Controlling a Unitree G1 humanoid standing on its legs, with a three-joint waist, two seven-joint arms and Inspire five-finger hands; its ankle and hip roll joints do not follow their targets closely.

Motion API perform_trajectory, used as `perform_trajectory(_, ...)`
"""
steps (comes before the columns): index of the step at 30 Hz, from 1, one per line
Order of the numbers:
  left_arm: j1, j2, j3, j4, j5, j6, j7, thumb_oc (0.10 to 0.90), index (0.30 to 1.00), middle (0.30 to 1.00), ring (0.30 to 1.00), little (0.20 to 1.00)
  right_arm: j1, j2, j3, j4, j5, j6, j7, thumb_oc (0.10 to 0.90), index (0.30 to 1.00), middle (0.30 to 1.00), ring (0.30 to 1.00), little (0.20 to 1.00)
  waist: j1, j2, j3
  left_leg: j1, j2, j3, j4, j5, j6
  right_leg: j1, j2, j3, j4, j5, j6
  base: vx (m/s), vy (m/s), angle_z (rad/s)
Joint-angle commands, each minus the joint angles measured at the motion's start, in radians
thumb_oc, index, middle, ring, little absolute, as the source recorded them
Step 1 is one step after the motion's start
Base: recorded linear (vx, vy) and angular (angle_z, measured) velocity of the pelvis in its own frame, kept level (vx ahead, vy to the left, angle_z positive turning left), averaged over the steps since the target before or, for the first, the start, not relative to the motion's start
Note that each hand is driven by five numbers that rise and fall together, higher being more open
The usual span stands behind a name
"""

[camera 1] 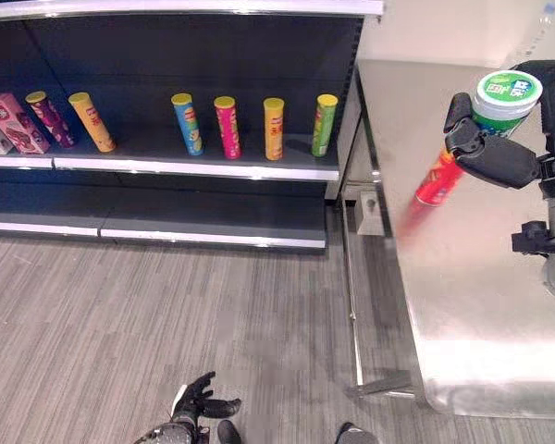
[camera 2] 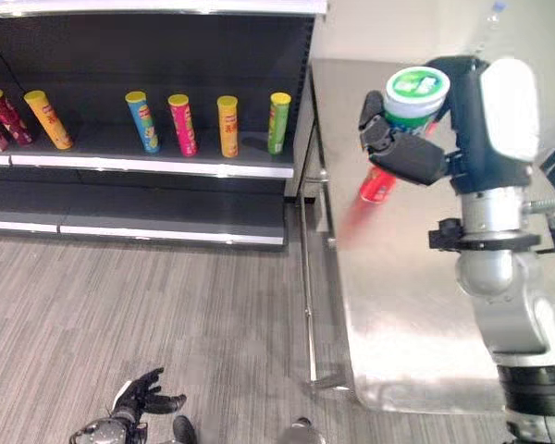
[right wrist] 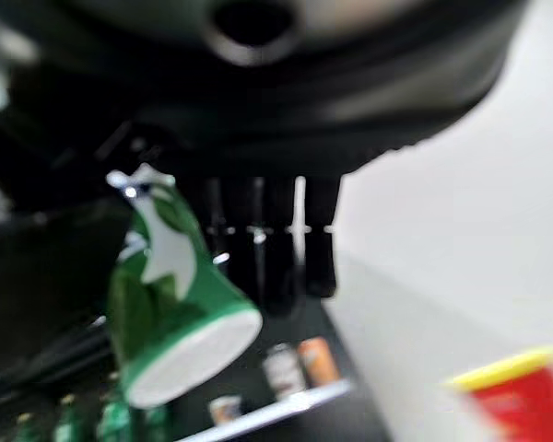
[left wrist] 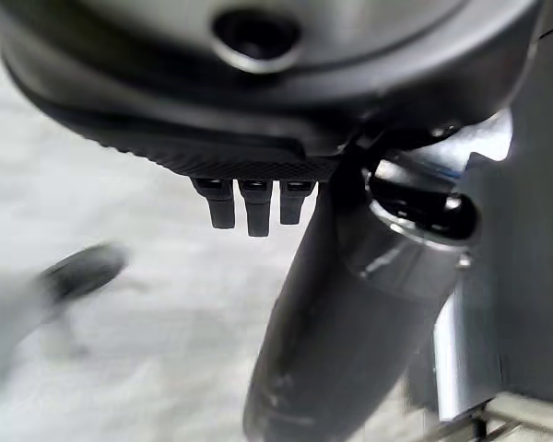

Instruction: Put the goods on the table back onto the shelves and tidy them up.

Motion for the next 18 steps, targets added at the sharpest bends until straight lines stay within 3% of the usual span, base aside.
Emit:
perform_trajectory(1,-0.030,0.027,0.008,-0.047,-0.018,-0.061,0.020,0.800,0.900,0.900,0.900,0.900,-0.201,-0.117,-0.074,-0.032,0.054,-0.036,-0.045,0.400,0.300,0.300,0.300,0.300,0.014,-0.018,0.013,-0.008,0.083,-0.029,0.003,-0.063,-0.079,0.142,0.105,-0.061,-0.243,-0.048,0.050,0.22,0.055,-0.30)
perform_trajectory(3,-0.029,0.022,0.008,-0.044,-0.017,-0.060,0.014,0.800,0.900,0.900,0.900,0.900,-0.211,-0.145,-0.069,-0.022,0.066,-0.039,-0.042,0.400,0.300,0.300,0.300,0.300,0.000,-0.018,0.016,0.002,0.079,-0.037,0.003,-0.076,-0.083,0.123,0.142,-0.074,-0.326,-0.030,0.050,0.13,0.003,-0.04)
perform_trajectory(6,-0.026,0.007,0.015,-0.027,0.007,-0.056,-0.002,0.800,0.900,0.900,0.900,0.900,-0.184,-0.198,-0.091,-0.004,0.082,-0.033,-0.032,0.400,0.300,0.300,0.300,0.300,-0.033,-0.033,0.029,0.025,0.049,-0.050,0.003,-0.090,-0.077,0.065,0.233,-0.016,-0.477,0.027,0.057,0.14,-0.008,0.26)
perform_trajectory(9,-0.020,-0.016,0.011,-0.022,0.019,-0.059,-0.008,0.800,0.900,0.900,0.900,0.900,-0.146,-0.245,-0.118,0.008,0.089,-0.036,-0.023,0.400,0.300,0.300,0.300,0.300,-0.039,-0.047,0.038,0.041,0.021,-0.097,0.003,-0.109,-0.068,0.061,0.282,0.043,-0.488,0.039,0.046,0.19,-0.012,1.02)
perform_trajectory(15,-0.038,-0.032,-0.001,-0.012,0.012,-0.060,-0.006,0.800,0.900,0.900,0.900,0.900,-0.131,-0.294,-0.142,0.038,0.117,-0.046,-0.021,0.400,0.300,0.300,0.300,0.300,-0.032,-0.049,0.037,0.035,0.006,-0.142,0.010,-0.115,-0.083,0.112,0.298,-0.007,-0.542,0.050,0.027,0.10,-0.125,0.42)
perform_trajectory(18,-0.035,-0.035,-0.006,-0.016,0.006,-0.058,-0.011,0.800,0.900,0.900,0.900,0.900,-0.156,-0.316,-0.128,0.046,0.131,-0.049,-0.016,0.400,0.300,0.300,0.300,0.300,-0.025,-0.057,0.041,0.000,0.026,-0.146,0.174,-0.183,-0.113,0.166,0.291,-0.040,-0.553,0.029,0.010,0.16,-0.190,0.45)
